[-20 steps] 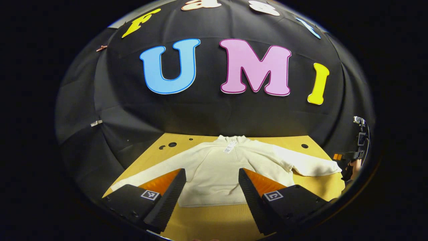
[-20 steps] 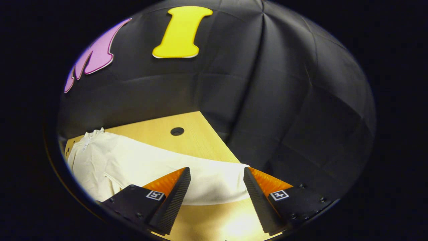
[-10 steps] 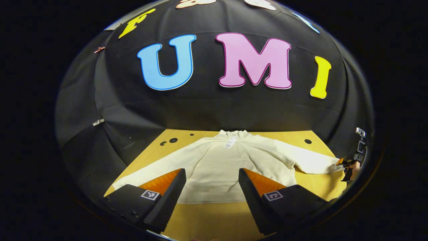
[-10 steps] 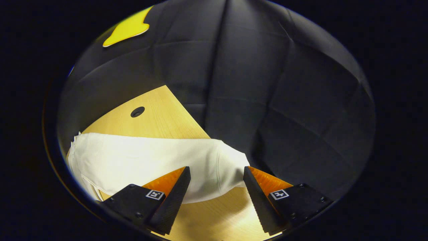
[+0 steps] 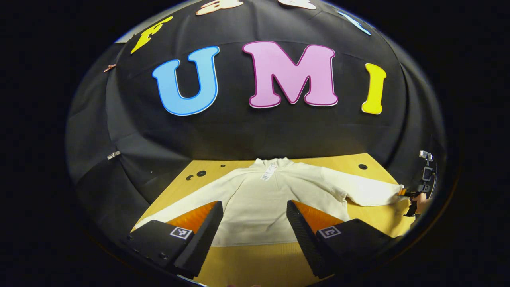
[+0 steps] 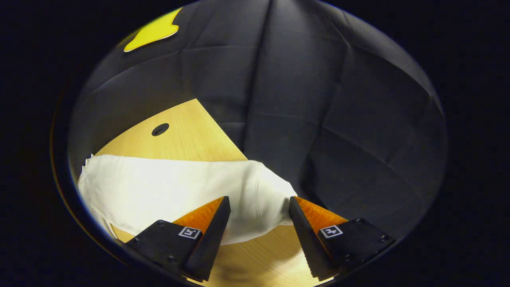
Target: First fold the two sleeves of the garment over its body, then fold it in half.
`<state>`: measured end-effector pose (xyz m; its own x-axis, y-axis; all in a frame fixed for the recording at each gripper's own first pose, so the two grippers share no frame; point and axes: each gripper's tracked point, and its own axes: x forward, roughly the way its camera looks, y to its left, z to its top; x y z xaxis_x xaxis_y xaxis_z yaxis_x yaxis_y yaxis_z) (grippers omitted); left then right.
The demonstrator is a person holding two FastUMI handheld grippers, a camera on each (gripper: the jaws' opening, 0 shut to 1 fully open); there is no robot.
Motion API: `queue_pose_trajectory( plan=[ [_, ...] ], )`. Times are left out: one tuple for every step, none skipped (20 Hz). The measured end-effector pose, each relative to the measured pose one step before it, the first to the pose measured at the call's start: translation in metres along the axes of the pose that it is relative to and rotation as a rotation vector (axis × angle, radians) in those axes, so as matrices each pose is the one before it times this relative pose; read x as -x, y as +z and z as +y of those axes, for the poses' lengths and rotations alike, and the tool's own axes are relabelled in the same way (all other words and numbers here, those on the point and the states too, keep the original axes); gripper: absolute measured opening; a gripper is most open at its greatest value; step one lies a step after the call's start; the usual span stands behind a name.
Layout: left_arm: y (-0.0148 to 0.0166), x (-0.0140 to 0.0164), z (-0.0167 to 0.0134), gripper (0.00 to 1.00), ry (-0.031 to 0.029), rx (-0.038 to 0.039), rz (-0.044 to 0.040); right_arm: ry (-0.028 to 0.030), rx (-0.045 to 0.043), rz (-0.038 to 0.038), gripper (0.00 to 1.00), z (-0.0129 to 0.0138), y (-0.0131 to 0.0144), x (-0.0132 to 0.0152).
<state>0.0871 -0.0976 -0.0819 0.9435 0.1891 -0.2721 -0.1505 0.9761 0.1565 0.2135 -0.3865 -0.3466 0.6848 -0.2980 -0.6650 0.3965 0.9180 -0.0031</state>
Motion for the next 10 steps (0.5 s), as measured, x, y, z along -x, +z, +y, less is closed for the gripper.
queue_pose_trajectory(
  plan=[
    [-0.00115, -0.0006, -0.0011, 0.99, -0.00353, -0.00368, -0.00135, 0.01171, 0.02098, -0.008, 0.67, 0.0085, -0.00096, -0.0065],
    [0.00095, -0.00031, -0.00097, 0.99, -0.00163, -0.00088, 0.00064, 0.00972, 0.02548, -0.00279, 0.59, 0.00422, 0.00069, 0.00077],
    [-0.00023, 0.00077, -0.00095, 0.99, -0.00106, 0.00274, 0.00196, 0.00116, 0.01968, -0.00328, 0.41, 0.00413, 0.00039, 0.00238],
    [0.00073, -0.00007, 0.0, 0.99, 0.00173, 0.00371, -0.00013, -0.00995, 0.01467, 0.00101, 0.42, 0.00121, -0.00044, -0.00201],
    [0.00001, 0.00115, 0.00055, 0.99, 0.00197, 0.0036, -0.00059, 0.00097, 0.00364, -0.0015, 0.3, 0.00396, 0.00077, -0.00013],
    [-0.00041, 0.00113, 0.0012, 0.99, 0.00399, 0.00285, -0.0006, -0.00111, -0.00047, 0.00906, 0.17, 0.00124, 0.00052, -0.0008],
    [0.00002, 0.00232, 0.0034, 0.99, 0.00754, 0.00355, -0.00038, 0.00737, 0.00438, 0.01009, 0.14, 0.00233, -0.00019, 0.00129],
    [-0.00019, 0.00081, 0.00287, 0.99, 0.00815, 0.00533, -0.00027, 0.01061, 0.0044, 0.00736, 0.1, 0.0001, -0.00039, 0.00421],
    [-0.00093, 0.00157, 0.0029, 0.99, 0.00718, 0.00796, 0.00019, 0.0039, -0.00463, -0.00113, 0.09, -0.00095, 0.00068, -0.0043],
    [-0.00027, 0.00199, 0.00263, 0.99, 0.0039, 0.00963, 0.00276, 0.0044, 0.0055, -0.00596, 0.06, 0.00067, 0.00119, 0.00072]
  ],
)
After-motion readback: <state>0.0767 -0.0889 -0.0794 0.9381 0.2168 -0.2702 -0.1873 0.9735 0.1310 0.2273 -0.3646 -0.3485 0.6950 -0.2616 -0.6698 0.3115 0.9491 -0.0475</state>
